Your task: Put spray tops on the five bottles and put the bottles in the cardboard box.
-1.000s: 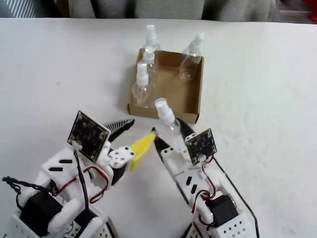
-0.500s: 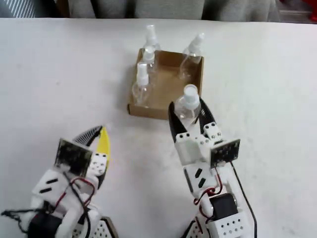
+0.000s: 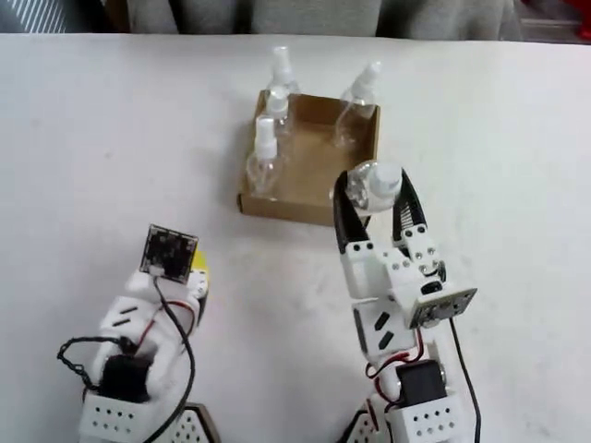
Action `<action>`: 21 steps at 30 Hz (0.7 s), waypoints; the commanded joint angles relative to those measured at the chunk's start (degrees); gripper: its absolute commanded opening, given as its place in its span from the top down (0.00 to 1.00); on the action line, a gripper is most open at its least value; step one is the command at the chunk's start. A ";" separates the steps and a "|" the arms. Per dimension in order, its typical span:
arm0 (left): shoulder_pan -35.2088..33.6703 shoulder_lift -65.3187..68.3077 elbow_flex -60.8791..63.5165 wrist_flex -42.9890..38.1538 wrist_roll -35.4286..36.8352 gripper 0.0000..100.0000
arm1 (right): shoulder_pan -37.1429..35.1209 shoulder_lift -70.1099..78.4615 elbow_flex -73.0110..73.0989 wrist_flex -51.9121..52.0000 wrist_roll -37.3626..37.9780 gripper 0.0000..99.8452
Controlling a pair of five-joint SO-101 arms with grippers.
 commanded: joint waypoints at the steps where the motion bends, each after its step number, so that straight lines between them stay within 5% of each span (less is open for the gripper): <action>1: -0.84 -0.66 1.76 -2.64 -0.35 0.98 | 0.75 0.66 -1.76 -1.27 0.00 0.98; 7: -0.75 -0.66 1.76 -0.35 -0.53 0.98 | 1.01 15.69 -10.99 -3.38 -0.35 0.98; 21: -0.40 -0.66 1.76 8.88 -0.79 0.98 | 1.89 64.48 -23.03 -35.65 -0.44 0.98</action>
